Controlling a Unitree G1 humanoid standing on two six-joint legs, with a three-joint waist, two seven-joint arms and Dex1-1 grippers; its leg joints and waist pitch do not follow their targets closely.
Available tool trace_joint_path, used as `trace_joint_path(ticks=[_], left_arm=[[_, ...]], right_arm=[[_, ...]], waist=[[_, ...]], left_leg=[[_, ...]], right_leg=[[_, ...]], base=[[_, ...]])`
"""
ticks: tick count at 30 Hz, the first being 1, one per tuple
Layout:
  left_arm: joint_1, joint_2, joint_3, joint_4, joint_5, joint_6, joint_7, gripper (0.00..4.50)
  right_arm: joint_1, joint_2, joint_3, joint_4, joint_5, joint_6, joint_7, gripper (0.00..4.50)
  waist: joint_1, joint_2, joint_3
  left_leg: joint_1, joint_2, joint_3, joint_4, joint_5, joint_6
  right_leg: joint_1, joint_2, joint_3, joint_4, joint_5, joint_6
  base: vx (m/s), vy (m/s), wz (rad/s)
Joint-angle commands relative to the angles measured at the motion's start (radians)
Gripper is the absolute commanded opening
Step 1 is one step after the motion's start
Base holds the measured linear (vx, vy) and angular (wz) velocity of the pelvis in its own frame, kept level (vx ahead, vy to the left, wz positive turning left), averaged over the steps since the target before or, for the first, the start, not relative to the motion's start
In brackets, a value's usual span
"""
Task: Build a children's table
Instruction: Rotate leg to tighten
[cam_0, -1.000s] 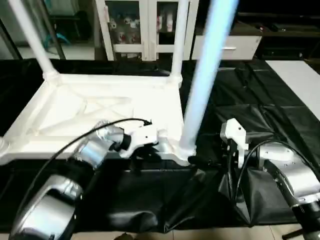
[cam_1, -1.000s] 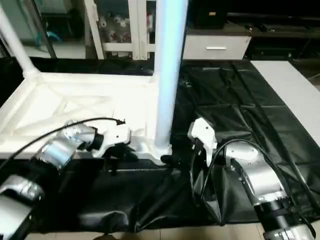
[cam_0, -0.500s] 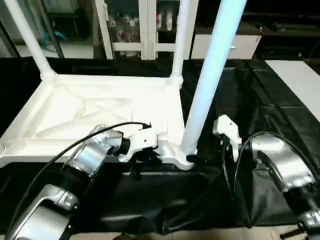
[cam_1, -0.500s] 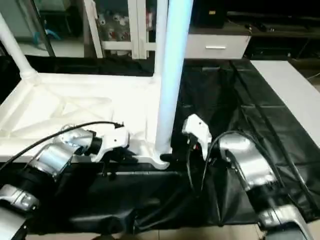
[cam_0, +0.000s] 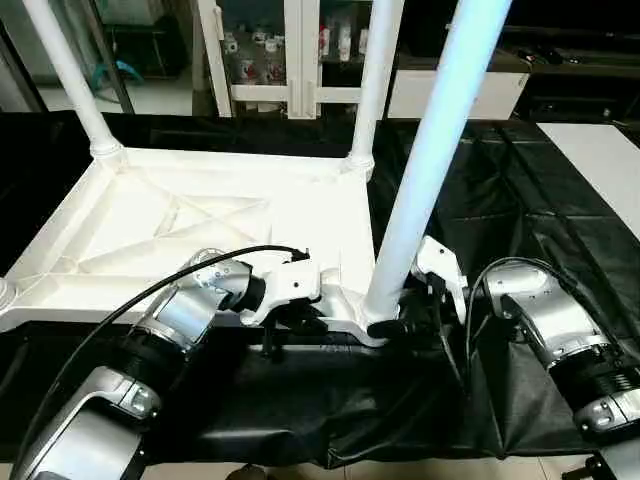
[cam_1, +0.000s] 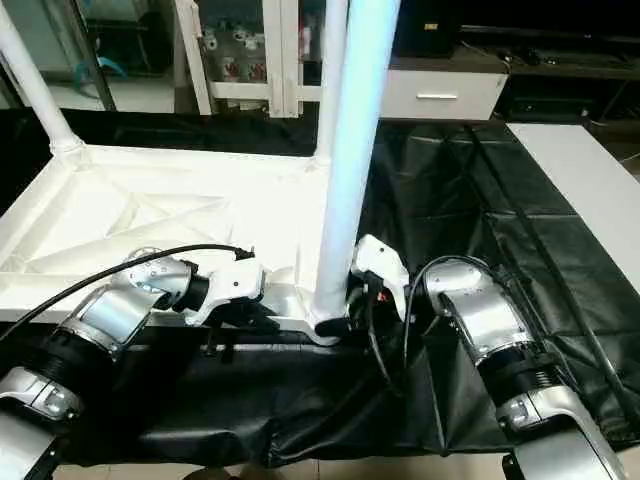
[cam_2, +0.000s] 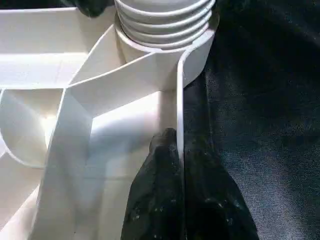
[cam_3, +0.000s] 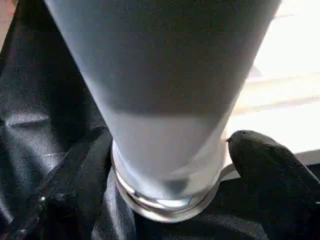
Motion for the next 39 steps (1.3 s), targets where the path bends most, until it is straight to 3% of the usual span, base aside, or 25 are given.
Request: trace_joint_path(ticks=[1, 9, 16, 19, 20, 21, 22, 24, 26, 29, 30, 31, 33, 34, 36, 37, 38, 39], left_arm=[[0.009, -0.008, -0.040, 0.027, 0.024, 0.000, -0.016, 0.00], [0.009, 0.008, -0.038, 0.029, 0.021, 0.002, -0.012, 0.00], [0.015, 0.019, -0.034, 0.025, 0.020, 0.004, -0.014, 0.00], [0.025, 0.019, -0.029, 0.021, 0.014, 0.015, -0.008, 0.00], [0.025, 0.019, -0.029, 0.021, 0.014, 0.015, -0.008, 0.00], [0.030, -0.005, 0.002, 0.018, -0.014, 0.054, 0.024, 0.00], [0.030, -0.008, 0.007, 0.018, -0.018, 0.059, 0.028, 0.00], [0.024, -0.029, 0.027, 0.030, -0.030, 0.072, 0.062, 0.00], [0.006, -0.055, 0.042, 0.066, -0.025, 0.064, 0.117, 0.00], [-0.022, -0.091, 0.055, 0.120, -0.012, 0.056, 0.193, 0.00], [-0.042, -0.120, 0.062, 0.149, -0.002, 0.066, 0.248, 0.00], [-0.049, -0.133, 0.065, 0.159, 0.003, 0.068, 0.272, 0.00], [-0.053, -0.141, 0.068, 0.163, 0.006, 0.072, 0.289, 0.00], [-0.067, -0.163, 0.074, 0.183, 0.014, 0.080, 0.333, 0.00], [-0.103, -0.212, 0.090, 0.242, 0.040, 0.093, 0.453, 0.00], [-0.103, -0.212, 0.090, 0.242, 0.040, 0.093, 0.453, 0.00], [-0.125, -0.245, 0.105, 0.285, 0.054, 0.097, 0.555, 0.00], [-0.133, -0.257, 0.109, 0.303, 0.058, 0.100, 0.589, 0.00]], right_arm=[[-0.025, -0.007, 0.008, 0.012, -0.011, -0.013, 0.010, 3.57], [-0.050, 0.022, 0.003, 0.060, -0.019, -0.035, 0.027, 2.90], [-0.056, 0.034, 0.007, 0.078, -0.020, -0.049, 0.035, 2.76], [-0.052, 0.045, -0.009, 0.097, -0.018, -0.069, 0.016, 2.75], [-0.052, 0.045, -0.009, 0.097, -0.018, -0.069, 0.016, 2.75], [-0.055, 0.083, -0.060, 0.134, -0.014, -0.074, -0.111, 2.74], [-0.056, 0.088, -0.066, 0.140, -0.014, -0.074, -0.129, 2.74], [-0.057, 0.117, -0.099, 0.169, -0.015, -0.074, -0.231, 2.74], [-0.052, 0.153, -0.132, 0.191, -0.005, -0.054, -0.323, 2.74], [-0.029, 0.202, -0.153, 0.193, 0.000, -0.047, -0.416, 2.73], [-0.016, 0.248, -0.164, 0.205, -0.015, -0.050, -0.518, 2.73], [-0.014, 0.268, -0.171, 0.214, -0.019, -0.051, -0.560, 2.73], [-0.012, 0.285, -0.178, 0.223, -0.023, -0.053, -0.593, 2.73], [-0.017, 0.316, -0.188, 0.249, -0.036, -0.063, -0.679, 2.73], [-0.037, 0.388, -0.216, 0.316, -0.063, -0.093, -0.874, 2.73], [-0.037, 0.388, -0.216, 0.316, -0.063, -0.093, -0.874, 2.73], [-0.063, 0.437, -0.251, 0.367, -0.054, -0.108, -1.002, 2.73], [-0.075, 0.456, -0.274, 0.391, -0.052, -0.122, -1.093, 2.73]], waist=[[0.001, -0.014, -0.066], [0.001, -0.021, -0.064], [0.000, -0.021, -0.063], [0.000, -0.014, -0.064], [-0.001, -0.017, -0.063], [-0.003, -0.007, -0.064], [-0.007, -0.011, -0.062], [-0.018, -0.005, -0.062], [-0.030, -0.008, -0.061], [-0.035, -0.010, -0.062], [-0.035, -0.020, -0.063], [-0.035, -0.020, -0.062], [-0.036, -0.017, -0.061], [-0.037, -0.018, -0.061], [-0.043, -0.009, -0.060], [-0.043, -0.011, -0.061], [-0.046, -0.008, -0.062], [-0.049, -0.004, -0.061]], left_leg=[[0.014, 0.059, -0.022, -0.069, -0.092, 0.089], [0.014, 0.060, -0.024, -0.073, -0.115, 0.080], [0.015, 0.060, -0.024, -0.075, -0.126, 0.070], [0.015, 0.060, -0.025, -0.073, -0.115, 0.073], [0.014, 0.060, -0.024, -0.074, -0.119, 0.072], [0.015, 0.059, -0.024, -0.074, -0.127, 0.064], [0.012, 0.059, -0.024, -0.076, -0.131, 0.058], [0.012, 0.057, -0.029, -0.081, -0.160, 0.034], [0.013, 0.055, -0.029, -0.085, -0.183, 0.020], [0.017, 0.054, -0.030, -0.086, -0.194, 0.010], [0.016, 0.054, -0.029, -0.085, -0.179, 0.019], [0.016, 0.055, -0.028, -0.085, -0.171, 0.022], [0.014, 0.054, -0.030, -0.087, -0.170, 0.019], [0.015, 0.055, -0.030, -0.087, -0.173, 0.020], [0.017, 0.053, -0.029, -0.090, -0.174, 0.004], [0.019, 0.053, -0.029, -0.091, -0.178, -0.002], [0.017, 0.051, -0.029, -0.091, -0.183, -0.005], [0.020, 0.051, -0.028, -0.091, -0.191, -0.012]], right_leg=[[0.042, -0.058, 0.026, -0.053, -0.018, -0.318], [0.041, -0.061, 0.026, -0.056, -0.056, -0.312], [0.040, -0.061, 0.027, -0.057, -0.066, -0.306], [0.041, -0.061, 0.027, -0.055, -0.049, -0.311], [0.041, -0.061, 0.027, -0.056, -0.050, -0.313], [0.040, -0.061, 0.028, -0.056, -0.051, -0.316], [0.042, -0.062, 0.028, -0.057, -0.052, -0.319], [0.044, -0.062, 0.027, -0.061, -0.092, -0.310], [0.043, -0.059, 0.027, -0.066, -0.115, -0.302], [0.043, -0.061, 0.028, -0.070, -0.130, -0.293], [0.044, -0.061, 0.028, -0.069, -0.118, -0.287], [0.041, -0.061, 0.030, -0.070, -0.115, -0.285], [0.041, -0.063, 0.029, -0.070, -0.131, -0.278], [0.041, -0.062, 0.029, -0.072, -0.135, -0.274], [0.034, -0.061, 0.030, -0.075, -0.139, -0.272], [0.035, -0.061, 0.030, -0.076, -0.143, -0.269], [0.038, -0.059, 0.030, -0.075, -0.136, -0.265], [0.033, -0.058, 0.032, -0.077, -0.134, -0.265]], base=[[0.000, 0.000, 0.00], [0.000, 0.000, 0.00], [0.000, 0.000, 0.00], [0.000, 0.000, 0.00], [0.000, 0.000, 0.00], [0.000, 0.000, 0.00], [0.000, 0.000, 0.00], [0.000, 0.000, 0.00], [0.000, 0.000, 0.00], [0.000, 0.000, 0.00], [0.000, 0.000, 0.00], [0.000, 0.000, 0.00], [0.000, 0.000, 0.00], [0.000, 0.000, 0.00], [0.000, 0.000, 0.00], [0.000, 0.000, 0.00], [0.000, 0.000, 0.00], [0.000, 0.000, 0.00]])
